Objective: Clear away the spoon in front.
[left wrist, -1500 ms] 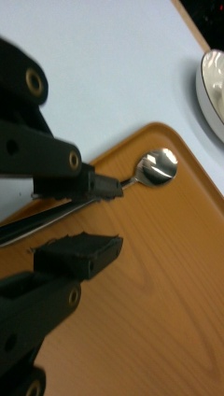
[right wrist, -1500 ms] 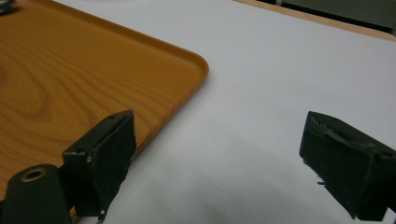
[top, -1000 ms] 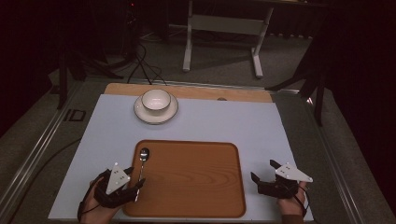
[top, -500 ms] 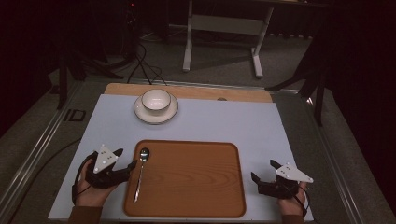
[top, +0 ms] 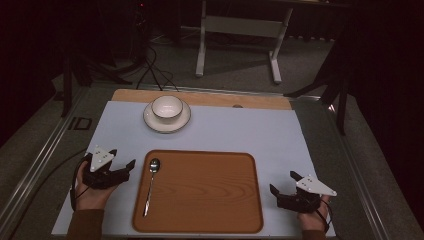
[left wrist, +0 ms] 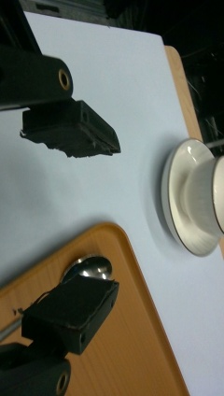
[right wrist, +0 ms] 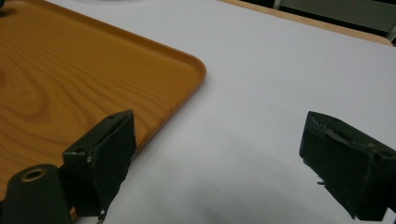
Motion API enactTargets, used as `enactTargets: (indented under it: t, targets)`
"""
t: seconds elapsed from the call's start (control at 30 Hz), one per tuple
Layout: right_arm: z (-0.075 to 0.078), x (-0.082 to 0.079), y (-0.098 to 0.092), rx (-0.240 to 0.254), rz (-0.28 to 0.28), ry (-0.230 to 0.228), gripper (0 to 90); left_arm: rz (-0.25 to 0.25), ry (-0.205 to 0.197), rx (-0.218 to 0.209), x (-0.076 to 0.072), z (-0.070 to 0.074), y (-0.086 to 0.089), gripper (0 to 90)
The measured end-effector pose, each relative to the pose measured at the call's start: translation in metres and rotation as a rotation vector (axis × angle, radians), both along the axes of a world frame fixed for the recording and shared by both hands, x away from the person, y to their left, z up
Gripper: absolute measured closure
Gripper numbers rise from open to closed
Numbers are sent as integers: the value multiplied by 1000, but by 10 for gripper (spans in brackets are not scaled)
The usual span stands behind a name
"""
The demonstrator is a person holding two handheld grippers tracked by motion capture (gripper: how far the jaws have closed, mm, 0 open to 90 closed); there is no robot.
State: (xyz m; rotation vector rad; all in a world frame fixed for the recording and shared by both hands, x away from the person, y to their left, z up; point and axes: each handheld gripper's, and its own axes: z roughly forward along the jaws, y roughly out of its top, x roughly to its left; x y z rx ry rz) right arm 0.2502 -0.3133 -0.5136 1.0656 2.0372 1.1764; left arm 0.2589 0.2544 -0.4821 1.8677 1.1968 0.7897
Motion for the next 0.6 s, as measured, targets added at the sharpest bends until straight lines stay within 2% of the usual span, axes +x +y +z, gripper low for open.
enactTargets:
  t: [0.23, 0.27, 0.3, 0.37, 0.4, 0.47, 0.6]
  targets:
    - [1, -1, -3, 6, -10, -6, 108, 36, 8, 30, 5, -8, 3, 233]
    - [1, -1, -3, 7, -11, -8, 108, 48, 16, 52, 6, -13, 4, 228]
    - [1, -1, -3, 7, -11, -8, 108, 48, 16, 52, 6, -13, 4, 227]
    - [1, -1, -5, 9, -17, -13, 108, 62, 35, 106, 9, -21, 2, 223]
    - [1, -1, -5, 9, -17, -13, 108, 62, 35, 106, 9, -21, 2, 219]
    - [1, -1, -6, 10, -22, -14, 108, 70, 48, 143, 11, -25, 0, 208]
    - [1, 0, -9, 5, -34, -14, 108, 83, 60, 147, 15, -29, 1, 200]
